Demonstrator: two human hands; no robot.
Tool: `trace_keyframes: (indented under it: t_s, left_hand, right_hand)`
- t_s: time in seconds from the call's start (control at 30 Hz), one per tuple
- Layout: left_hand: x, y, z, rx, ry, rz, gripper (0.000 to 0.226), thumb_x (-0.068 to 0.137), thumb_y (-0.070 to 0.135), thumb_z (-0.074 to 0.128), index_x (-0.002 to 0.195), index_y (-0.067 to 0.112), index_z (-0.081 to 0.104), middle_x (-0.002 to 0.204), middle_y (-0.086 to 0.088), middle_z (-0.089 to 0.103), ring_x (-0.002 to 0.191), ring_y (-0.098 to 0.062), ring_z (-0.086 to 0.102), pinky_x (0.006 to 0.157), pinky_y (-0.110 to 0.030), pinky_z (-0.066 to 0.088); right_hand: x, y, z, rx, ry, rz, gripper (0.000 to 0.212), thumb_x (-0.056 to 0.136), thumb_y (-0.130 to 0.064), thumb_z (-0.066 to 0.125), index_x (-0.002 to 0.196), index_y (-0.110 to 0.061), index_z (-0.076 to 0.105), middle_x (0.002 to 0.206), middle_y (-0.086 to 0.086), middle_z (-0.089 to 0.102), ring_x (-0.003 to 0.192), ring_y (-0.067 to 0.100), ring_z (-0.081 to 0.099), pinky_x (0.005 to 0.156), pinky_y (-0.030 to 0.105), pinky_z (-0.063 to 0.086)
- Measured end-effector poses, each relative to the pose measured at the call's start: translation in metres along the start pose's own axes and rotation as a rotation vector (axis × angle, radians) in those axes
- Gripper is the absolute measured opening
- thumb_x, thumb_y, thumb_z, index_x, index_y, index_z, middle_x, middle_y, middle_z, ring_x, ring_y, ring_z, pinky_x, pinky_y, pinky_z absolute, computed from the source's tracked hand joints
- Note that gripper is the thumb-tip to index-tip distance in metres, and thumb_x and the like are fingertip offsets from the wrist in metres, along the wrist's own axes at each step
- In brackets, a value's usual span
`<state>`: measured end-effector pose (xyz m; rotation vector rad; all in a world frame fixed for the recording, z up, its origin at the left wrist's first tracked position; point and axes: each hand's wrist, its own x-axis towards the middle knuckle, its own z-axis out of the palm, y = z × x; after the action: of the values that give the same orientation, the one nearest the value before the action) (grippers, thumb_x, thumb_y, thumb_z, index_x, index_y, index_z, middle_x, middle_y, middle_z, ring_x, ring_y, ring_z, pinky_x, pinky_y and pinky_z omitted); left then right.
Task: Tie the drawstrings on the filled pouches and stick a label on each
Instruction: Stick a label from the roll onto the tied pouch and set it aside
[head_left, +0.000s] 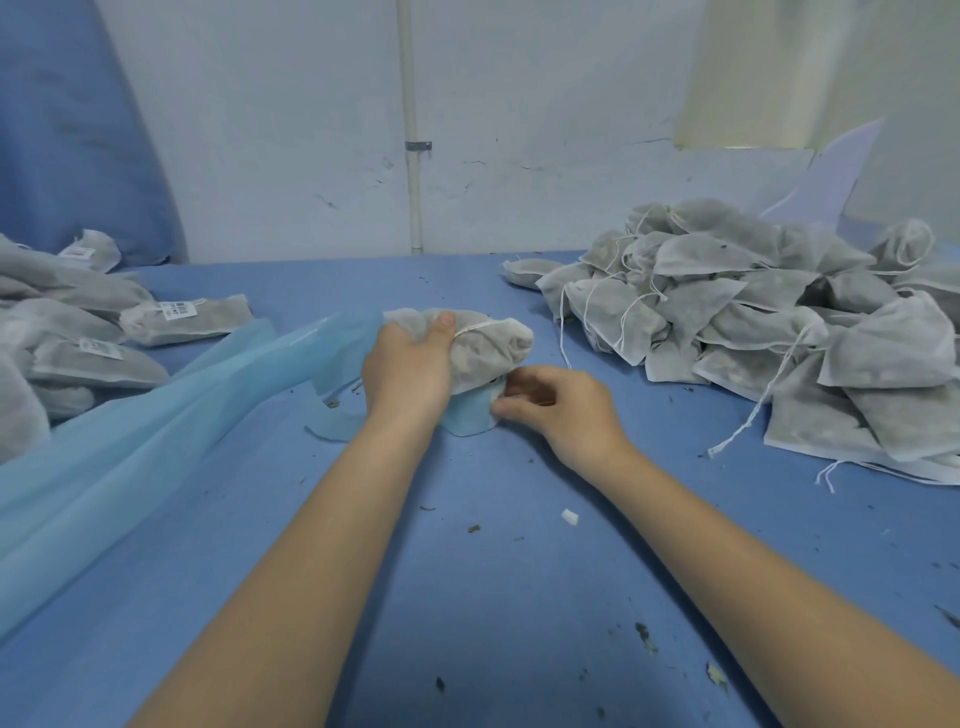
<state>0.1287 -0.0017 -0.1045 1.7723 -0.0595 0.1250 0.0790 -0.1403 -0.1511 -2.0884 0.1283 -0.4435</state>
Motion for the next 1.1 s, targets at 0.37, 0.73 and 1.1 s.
trace_keyframes:
  t_s: [0.37,0.73,1.1]
  left_hand:
    - [0.001,-0.002,-0.001,0.023,-0.004,-0.009,0.044,0.093,0.041,0.052,0.118,0.005,0.057,0.119,-0.011,0.061,0.112,-0.03,0.055,0.098,-0.042,0.043]
    - [0.002,-0.001,-0.004,-0.019,-0.009,-0.021,0.04,0.093,0.038,0.053,0.117,0.006,0.059,0.118,-0.01,0.062,0.111,-0.028,0.057,0.099,-0.04,0.043]
    - [0.003,-0.003,-0.006,-0.046,-0.05,-0.032,0.042,0.093,0.039,0.053,0.12,0.008,0.058,0.12,-0.009,0.062,0.113,-0.027,0.056,0.101,-0.041,0.042]
  right_hand:
    - [0.009,0.006,-0.004,-0.051,0.052,-0.099,0.023,0.07,-0.018,0.084,0.064,-0.03,0.065,0.067,-0.01,0.068,0.06,-0.005,0.056,0.06,0.005,0.038]
    - [0.015,0.008,-0.015,0.139,-0.093,-0.057,0.035,0.076,-0.005,0.077,0.103,-0.025,0.069,0.095,-0.001,0.074,0.081,-0.006,0.067,0.081,0.01,0.048]
    - [0.024,0.01,-0.015,0.05,-0.065,-0.082,0.024,0.073,-0.012,0.081,0.087,-0.03,0.074,0.077,-0.022,0.07,0.075,-0.012,0.063,0.075,0.006,0.045]
